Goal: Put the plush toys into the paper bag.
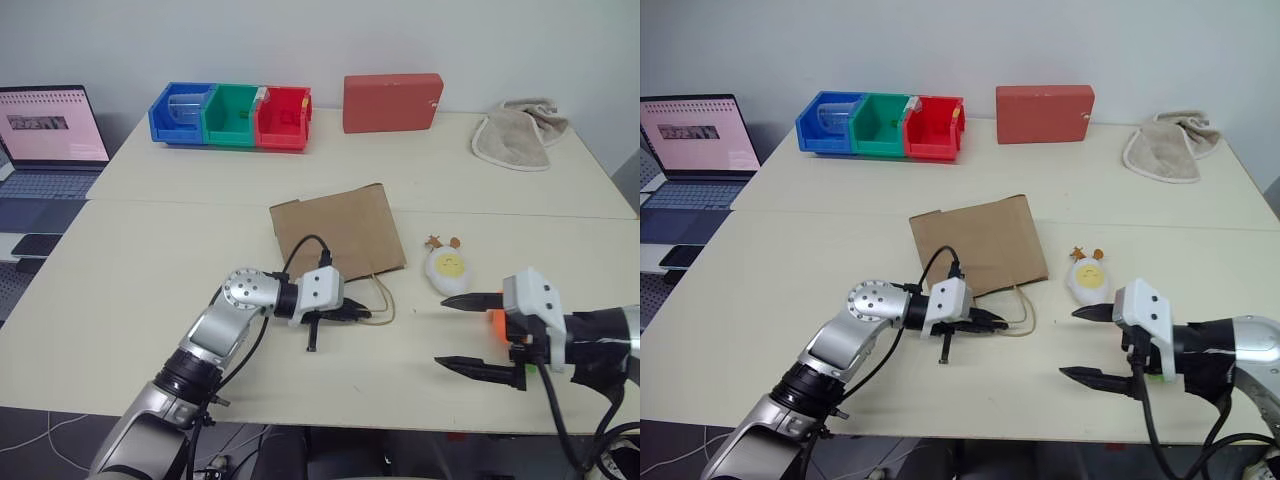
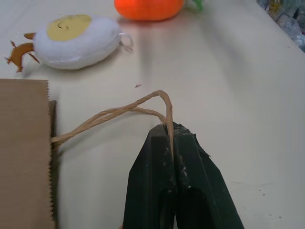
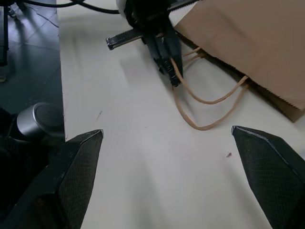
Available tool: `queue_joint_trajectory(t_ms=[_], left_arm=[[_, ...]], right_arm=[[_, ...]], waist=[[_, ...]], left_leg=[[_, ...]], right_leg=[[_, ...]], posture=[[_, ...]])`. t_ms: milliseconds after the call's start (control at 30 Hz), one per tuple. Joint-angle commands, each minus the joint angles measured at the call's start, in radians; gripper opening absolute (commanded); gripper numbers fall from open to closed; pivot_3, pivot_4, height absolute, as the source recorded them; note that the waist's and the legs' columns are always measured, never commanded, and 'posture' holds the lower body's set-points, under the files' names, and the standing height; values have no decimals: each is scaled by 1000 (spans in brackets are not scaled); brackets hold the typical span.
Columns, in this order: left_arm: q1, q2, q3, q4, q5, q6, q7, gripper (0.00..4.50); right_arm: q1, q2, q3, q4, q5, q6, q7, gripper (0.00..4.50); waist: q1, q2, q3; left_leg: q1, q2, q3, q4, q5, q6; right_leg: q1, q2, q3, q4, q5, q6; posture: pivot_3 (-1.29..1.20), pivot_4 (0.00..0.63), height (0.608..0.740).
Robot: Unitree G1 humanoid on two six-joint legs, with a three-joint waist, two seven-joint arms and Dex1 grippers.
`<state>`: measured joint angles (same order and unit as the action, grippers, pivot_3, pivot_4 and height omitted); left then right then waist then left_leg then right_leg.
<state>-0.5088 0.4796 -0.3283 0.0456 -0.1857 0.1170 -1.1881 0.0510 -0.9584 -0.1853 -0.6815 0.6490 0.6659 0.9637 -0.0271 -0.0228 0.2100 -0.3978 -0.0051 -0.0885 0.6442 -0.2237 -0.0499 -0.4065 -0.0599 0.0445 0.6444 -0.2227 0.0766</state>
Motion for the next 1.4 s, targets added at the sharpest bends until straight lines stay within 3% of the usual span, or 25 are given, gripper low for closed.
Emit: queue_joint_trajectory(t_ms=[33, 133, 267, 467, 500, 733, 900, 1200, 1400], left_arm=[[-49, 8, 82, -73, -99, 102, 0, 14], [-69, 38, 136, -118, -185, 230, -14, 0], [-106, 37, 191, -143, -266, 356, 24, 0], [-139, 24, 223, -182, -360, 497, 58, 0], [-145, 23, 227, -183, -368, 510, 63, 0], [-145, 28, 242, -212, -400, 560, 92, 0], [-140, 27, 265, -257, -449, 611, 126, 0], [-226, 9, 360, -237, -534, 670, 228, 0], [-383, 77, 416, -180, -466, 574, 251, 0]], right_arm=[[-24, 26, 17, -12, -11, -31, -27, 4500], [-36, 72, 69, -2, -36, -59, -47, 3883], [-81, 145, 203, 26, -140, -115, -90, 2462], [-251, 383, 423, 208, -373, -239, -254, 211], [-276, 418, 449, 242, -414, -263, -281, 23], [-380, 584, 554, 477, -644, -433, -430, 23], [-403, 712, 554, 618, -740, -496, -583, 23], [-389, 743, 584, 735, -833, -506, -592, 23], [-377, 758, 586, 712, -842, -461, -580, 23]], waist=[[0, 0, 0], [-4, 0, 0], [-4, 0, 0], [-7, 0, 0], [-8, 0, 0], [-4, 0, 0], [-6, 0, 0], [-6, 0, 0], [-7, 0, 0]], left_leg=[[0, 0, 0, 0, 0, 0], [0, 0, 0, 0, 0, 0], [0, 1, -3, -1, 0, 0], [0, 2, -4, 0, 0, 0], [0, 2, -4, 0, 0, 0], [-1, 2, -7, -2, 0, 0], [-1, 2, -7, -2, 0, 0], [-1, 2, -8, -2, 0, 0], [0, 2, -7, -2, 0, 0]], right_leg=[[0, 0, 0, 0, 0, 0], [0, 0, 0, 0, 0, 1], [0, 2, -1, 0, 0, 1], [0, 4, 0, 0, 0, 1], [0, 4, 0, 1, 0, 0], [-1, 5, -2, 1, 0, -1], [-1, 5, -2, 1, 0, -2], [-1, 5, -2, 2, 0, -2], [-1, 5, -2, 2, 0, -2]], posture=[[0, 150, 740], [0, 150, 740], [0, 150, 740], [0, 150, 740], [0, 150, 740], [0, 150, 740], [0, 150, 740], [0, 150, 740], [0, 150, 740]])
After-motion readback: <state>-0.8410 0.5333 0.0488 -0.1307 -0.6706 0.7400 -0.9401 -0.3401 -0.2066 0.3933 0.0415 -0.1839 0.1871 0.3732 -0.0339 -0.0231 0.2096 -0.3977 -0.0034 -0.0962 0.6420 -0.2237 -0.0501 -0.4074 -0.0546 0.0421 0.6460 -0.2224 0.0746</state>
